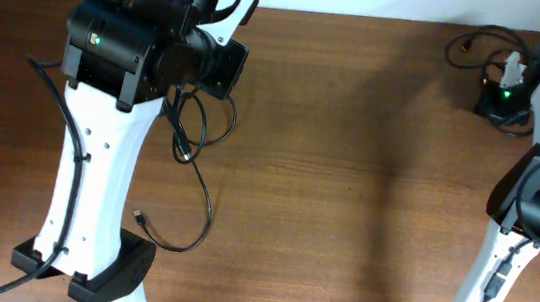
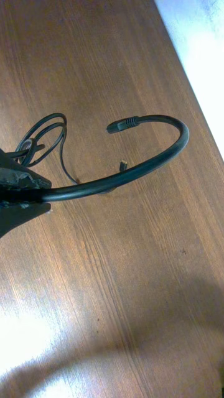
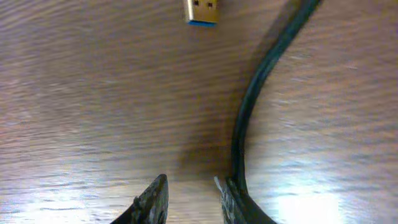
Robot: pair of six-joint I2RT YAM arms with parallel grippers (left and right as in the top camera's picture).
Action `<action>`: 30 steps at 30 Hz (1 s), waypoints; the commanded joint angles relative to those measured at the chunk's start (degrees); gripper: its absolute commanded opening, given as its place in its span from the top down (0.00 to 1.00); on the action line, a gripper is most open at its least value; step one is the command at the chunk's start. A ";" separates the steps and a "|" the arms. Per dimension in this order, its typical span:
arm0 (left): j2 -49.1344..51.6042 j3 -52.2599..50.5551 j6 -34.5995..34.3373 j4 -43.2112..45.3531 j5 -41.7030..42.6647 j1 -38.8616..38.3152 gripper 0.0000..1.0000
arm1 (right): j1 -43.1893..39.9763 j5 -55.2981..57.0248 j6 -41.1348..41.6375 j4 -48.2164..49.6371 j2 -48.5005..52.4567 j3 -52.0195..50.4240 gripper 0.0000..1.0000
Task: Untangle cables
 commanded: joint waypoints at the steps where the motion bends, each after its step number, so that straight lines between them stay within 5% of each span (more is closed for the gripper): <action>1: 0.44 0.09 -0.07 0.00 0.63 -0.26 1.00 | 0.17 0.44 -0.98 -0.90 1.64 0.39 0.40; 2: 0.44 0.09 -0.09 0.00 0.63 -0.26 1.00 | 0.72 -0.76 -1.66 -0.92 1.53 0.39 0.02; 18: 0.44 -0.57 -0.07 0.00 0.46 -0.26 1.00 | 17.77 -8.46 -6.71 -8.85 -3.54 10.88 0.02; 30: 0.33 -0.13 -0.35 4.66 0.26 -0.26 1.00 | 28.15 -7.17 -9.84 -30.10 -14.01 35.78 0.02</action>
